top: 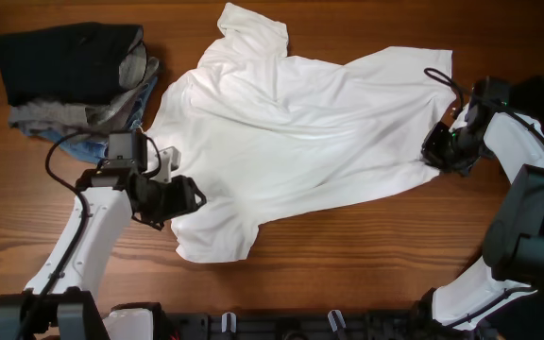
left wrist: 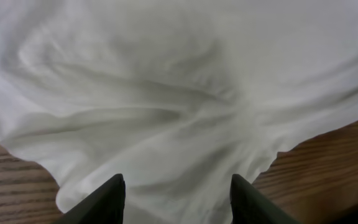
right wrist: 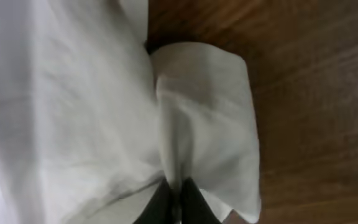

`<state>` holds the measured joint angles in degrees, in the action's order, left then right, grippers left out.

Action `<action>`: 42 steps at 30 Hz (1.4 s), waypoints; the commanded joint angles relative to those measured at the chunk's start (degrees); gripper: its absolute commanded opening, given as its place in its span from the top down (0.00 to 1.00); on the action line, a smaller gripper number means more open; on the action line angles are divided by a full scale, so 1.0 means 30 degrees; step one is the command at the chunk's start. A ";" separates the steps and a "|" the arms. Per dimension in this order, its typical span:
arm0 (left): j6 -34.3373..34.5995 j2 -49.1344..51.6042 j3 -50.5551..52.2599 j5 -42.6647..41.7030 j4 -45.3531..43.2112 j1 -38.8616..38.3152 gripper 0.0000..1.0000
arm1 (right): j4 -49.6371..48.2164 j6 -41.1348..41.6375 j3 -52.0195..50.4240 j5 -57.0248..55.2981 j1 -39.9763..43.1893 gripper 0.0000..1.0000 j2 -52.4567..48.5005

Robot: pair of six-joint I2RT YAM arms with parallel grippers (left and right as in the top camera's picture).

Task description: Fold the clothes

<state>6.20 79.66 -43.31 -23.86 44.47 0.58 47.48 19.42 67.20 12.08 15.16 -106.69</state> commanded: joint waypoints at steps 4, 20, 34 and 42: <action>-0.0430 0.0131 -0.0175 0.0131 0.0270 -0.0481 0.50 | 0.5122 -0.0415 0.0532 -0.1027 0.0401 0.96 0.0452; 0.0962 0.0131 -0.0175 0.2718 -0.0007 -0.3096 0.47 | 0.6382 -0.1326 0.0634 0.0313 0.0401 0.32 0.3038; 0.3519 0.0131 -0.0175 0.4153 0.0882 0.1260 0.35 | 0.0911 0.4466 -0.7257 -0.1464 0.2455 0.53 0.3993; 0.4320 0.0131 0.3024 -0.0007 -0.0780 0.1253 0.31 | 0.1253 0.2244 -0.5865 -0.0051 0.2455 0.30 0.4845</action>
<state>16.88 79.70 -38.20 -18.61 45.19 4.14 49.95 29.26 46.89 10.92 22.46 -93.73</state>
